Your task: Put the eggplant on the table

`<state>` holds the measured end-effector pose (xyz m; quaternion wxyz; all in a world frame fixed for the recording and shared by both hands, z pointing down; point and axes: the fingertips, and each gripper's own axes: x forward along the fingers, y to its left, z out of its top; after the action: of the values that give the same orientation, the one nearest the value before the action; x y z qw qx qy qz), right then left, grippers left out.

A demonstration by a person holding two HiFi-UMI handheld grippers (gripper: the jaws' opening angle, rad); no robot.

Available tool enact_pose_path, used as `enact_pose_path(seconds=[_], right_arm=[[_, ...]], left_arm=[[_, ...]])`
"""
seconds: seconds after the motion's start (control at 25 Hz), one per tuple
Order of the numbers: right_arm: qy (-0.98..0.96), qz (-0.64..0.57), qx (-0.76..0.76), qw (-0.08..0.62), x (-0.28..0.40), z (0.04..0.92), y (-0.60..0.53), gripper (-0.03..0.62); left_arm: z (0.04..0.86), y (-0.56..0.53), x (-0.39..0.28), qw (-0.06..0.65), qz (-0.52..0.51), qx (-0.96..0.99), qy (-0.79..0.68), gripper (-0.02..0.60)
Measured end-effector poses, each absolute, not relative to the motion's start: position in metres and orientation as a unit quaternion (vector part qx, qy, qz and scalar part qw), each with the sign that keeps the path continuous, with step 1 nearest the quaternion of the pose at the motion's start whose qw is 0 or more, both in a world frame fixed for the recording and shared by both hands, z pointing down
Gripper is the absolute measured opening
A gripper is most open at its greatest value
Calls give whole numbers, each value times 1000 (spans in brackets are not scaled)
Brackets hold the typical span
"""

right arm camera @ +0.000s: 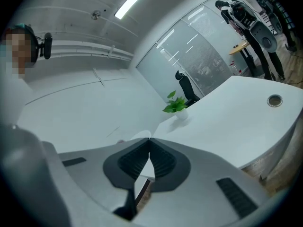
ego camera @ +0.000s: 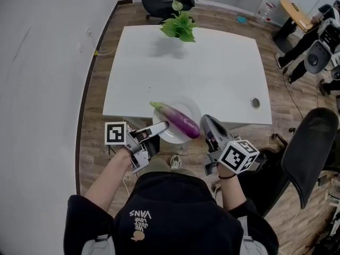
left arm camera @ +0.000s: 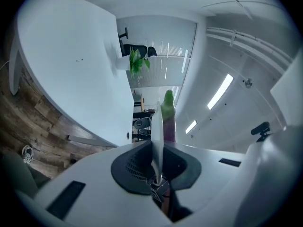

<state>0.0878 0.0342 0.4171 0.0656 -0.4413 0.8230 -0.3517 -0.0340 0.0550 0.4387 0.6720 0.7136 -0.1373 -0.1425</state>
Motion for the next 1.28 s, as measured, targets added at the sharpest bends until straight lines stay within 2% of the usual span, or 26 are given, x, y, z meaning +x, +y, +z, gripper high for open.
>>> enact_pose_path(seconds=[1.28], right_arm=[[783, -350, -507, 86, 66, 420, -100, 18]], left_arm=[[439, -93, -56, 680, -102, 720, -90, 28]])
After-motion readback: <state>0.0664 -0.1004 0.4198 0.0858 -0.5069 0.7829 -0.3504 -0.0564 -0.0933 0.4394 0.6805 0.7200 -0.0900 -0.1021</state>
